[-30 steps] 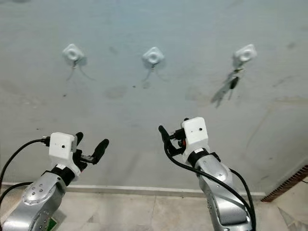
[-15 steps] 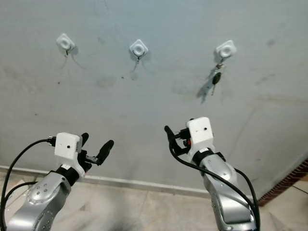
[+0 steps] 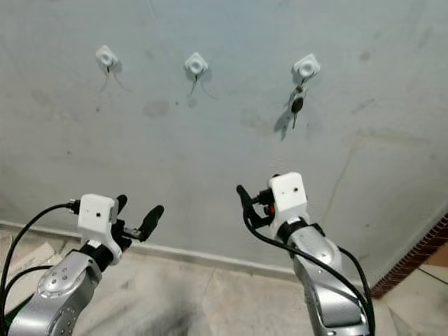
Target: Hang keys on a hook
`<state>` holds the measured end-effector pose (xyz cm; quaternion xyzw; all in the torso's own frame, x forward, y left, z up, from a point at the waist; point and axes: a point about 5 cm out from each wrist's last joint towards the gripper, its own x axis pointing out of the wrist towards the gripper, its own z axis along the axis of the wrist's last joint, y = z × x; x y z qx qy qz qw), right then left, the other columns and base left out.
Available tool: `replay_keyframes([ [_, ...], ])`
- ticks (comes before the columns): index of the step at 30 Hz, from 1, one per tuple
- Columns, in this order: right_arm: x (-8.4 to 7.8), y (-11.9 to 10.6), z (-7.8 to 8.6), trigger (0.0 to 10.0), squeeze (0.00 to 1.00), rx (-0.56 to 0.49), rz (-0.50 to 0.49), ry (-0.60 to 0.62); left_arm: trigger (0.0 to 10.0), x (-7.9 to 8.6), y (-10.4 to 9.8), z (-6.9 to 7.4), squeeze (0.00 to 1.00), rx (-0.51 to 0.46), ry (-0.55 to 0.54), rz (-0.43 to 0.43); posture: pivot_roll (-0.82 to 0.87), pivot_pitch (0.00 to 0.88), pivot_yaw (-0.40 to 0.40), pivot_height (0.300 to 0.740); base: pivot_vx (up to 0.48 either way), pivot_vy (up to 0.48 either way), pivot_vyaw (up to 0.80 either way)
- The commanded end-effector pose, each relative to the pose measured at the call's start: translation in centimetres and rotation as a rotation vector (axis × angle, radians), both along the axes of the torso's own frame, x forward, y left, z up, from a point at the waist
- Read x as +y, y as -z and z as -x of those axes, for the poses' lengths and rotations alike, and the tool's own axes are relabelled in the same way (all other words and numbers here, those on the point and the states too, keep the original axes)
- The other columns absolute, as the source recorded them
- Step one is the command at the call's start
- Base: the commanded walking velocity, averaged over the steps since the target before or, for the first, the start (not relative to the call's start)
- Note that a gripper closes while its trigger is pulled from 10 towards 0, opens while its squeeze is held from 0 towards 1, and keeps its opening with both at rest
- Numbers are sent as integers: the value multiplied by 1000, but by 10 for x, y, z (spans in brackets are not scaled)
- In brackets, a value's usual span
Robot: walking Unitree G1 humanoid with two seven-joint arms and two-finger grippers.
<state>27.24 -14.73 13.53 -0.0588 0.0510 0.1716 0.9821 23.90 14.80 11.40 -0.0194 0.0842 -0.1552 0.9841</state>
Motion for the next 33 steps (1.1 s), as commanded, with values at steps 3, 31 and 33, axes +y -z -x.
replay_keyframes([
  [3,3,-1,-1,10000,0,-6,-2,-12,10000,3,0,0,0,5,-1,-11,23,0,24,740,-352,0,0],
  [31,3,2,-2,10000,0,0,4,-9,10000,5,0,-2,0,11,-10,12,26,0,22,740,-257,21,0],
  [33,3,2,-2,10000,0,-1,4,-9,10000,5,0,-3,0,10,-10,11,26,0,22,740,0,426,0],
])
